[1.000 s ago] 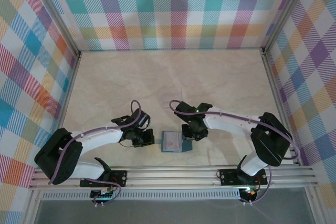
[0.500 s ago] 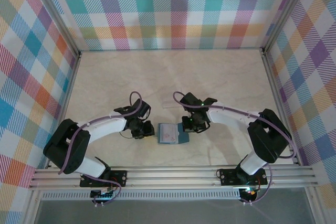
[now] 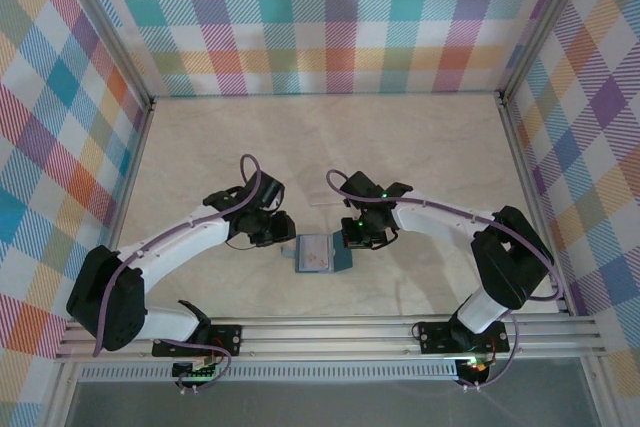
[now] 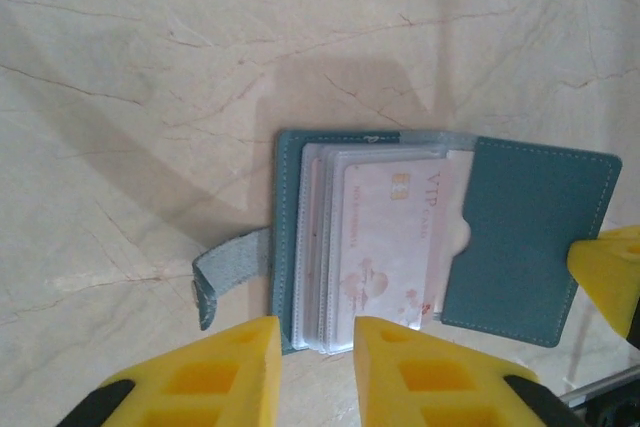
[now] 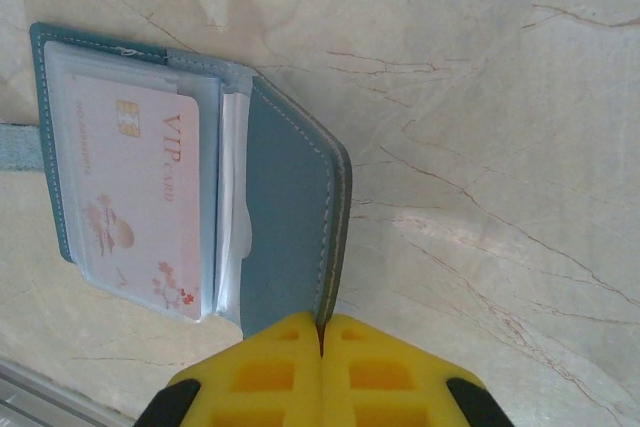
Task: Take the credit cards out of the card holder
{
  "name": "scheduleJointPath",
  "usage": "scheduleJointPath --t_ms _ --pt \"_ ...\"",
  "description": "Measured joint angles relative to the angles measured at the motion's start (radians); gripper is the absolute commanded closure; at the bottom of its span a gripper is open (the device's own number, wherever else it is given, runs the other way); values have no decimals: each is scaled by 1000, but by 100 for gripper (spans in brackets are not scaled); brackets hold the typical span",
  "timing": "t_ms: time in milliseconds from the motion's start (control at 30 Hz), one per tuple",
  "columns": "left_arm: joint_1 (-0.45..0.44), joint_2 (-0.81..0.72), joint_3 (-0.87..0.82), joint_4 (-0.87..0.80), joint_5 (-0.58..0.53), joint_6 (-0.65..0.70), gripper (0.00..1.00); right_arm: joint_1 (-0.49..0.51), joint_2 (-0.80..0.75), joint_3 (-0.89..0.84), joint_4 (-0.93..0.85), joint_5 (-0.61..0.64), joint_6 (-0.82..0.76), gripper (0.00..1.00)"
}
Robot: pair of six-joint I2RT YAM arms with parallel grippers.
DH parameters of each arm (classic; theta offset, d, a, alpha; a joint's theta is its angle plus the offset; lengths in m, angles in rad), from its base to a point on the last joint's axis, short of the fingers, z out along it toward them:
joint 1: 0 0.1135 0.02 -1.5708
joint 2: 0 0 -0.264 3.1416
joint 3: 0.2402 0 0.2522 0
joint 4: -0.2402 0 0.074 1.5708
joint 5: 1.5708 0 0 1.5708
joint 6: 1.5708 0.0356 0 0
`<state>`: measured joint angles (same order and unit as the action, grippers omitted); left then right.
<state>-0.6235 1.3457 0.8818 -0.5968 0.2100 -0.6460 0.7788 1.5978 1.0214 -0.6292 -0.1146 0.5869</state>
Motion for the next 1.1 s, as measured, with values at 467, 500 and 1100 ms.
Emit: scheduleJointPath --t_ms 467,500,1100 --pt "-37 218 -23 157 55 -23 96 0 0 0 -1 0 3 92" --pt "-37 225 -25 164 56 -22 97 0 0 0 -1 0 3 91" --pt "-37 250 -61 227 61 -19 98 0 109 -3 -37 149 3 49"
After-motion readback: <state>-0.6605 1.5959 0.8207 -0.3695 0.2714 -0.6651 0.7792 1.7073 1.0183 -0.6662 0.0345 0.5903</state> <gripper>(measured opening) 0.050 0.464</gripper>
